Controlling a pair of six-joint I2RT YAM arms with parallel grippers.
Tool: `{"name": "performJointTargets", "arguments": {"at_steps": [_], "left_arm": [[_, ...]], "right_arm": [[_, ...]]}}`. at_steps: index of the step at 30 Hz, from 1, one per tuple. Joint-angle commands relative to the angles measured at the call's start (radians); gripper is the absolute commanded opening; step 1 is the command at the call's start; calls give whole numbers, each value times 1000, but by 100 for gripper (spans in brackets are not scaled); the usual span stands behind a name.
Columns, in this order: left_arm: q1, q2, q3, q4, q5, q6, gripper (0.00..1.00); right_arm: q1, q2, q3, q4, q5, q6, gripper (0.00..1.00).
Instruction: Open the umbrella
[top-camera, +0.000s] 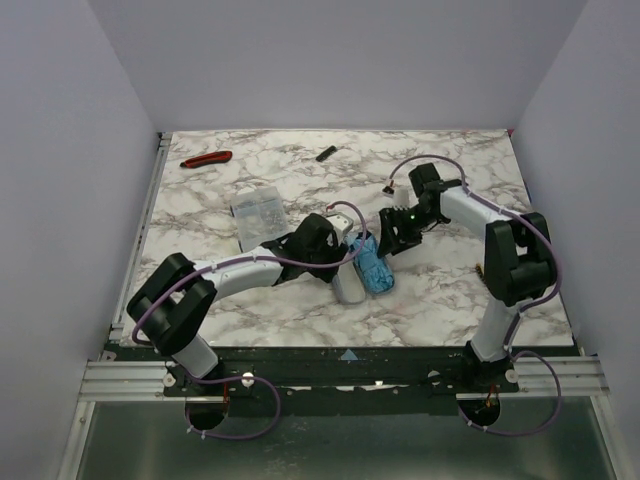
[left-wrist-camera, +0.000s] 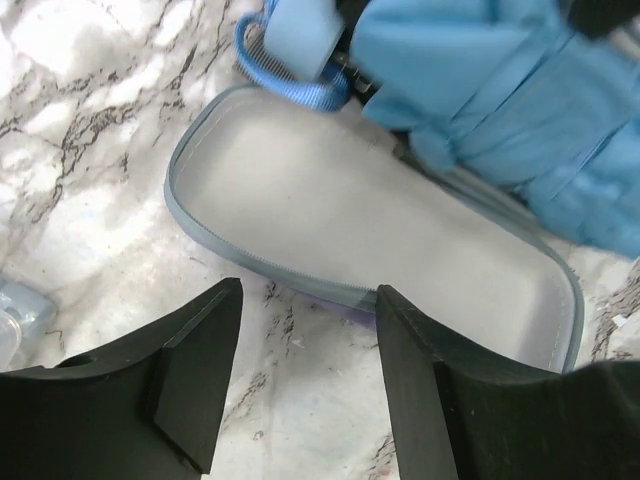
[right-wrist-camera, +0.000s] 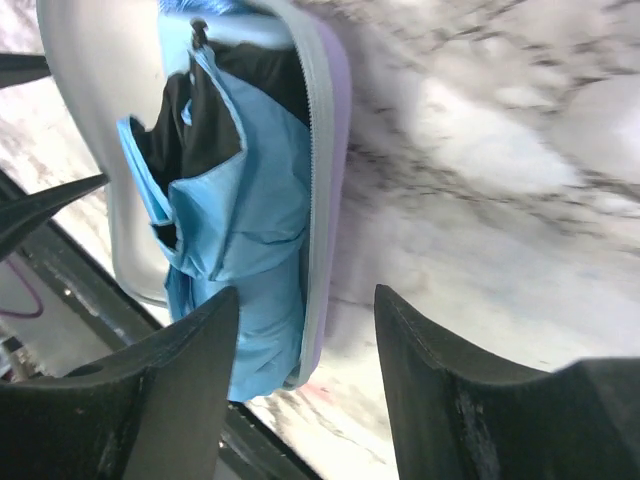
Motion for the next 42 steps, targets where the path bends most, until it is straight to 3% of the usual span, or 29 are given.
{"name": "performJointTargets", "arguments": {"at_steps": [1,6,9,25,29,33,38,42], "left_arm": [[16,22,-13,-29,-8,3,56],[18,46,20,-28,36,-6,54],[18,49,34,-29,36,-12,54],[19,43,28,-23,30,-17,53],[32,62,45,-32,34,-15,51],[50,94,99,-52,24,1,49],[96,111,165,-41,75,41,51],[161,62,246,30,295,25,67]], "right_arm": [[-48,8,87,-53,88,-97,58],[-42,-60,143,-84,-47,-93,58],[-17,-98,114,-72,-49,-51,58],[168,-81,-137,167,285,49,59],[169,-44,-160,185,401,50,48],[135,-13,-148,195,420,50,1],[50,17,-70,198,396,74,0],[-13,80,25,196,417,63,0]]}}
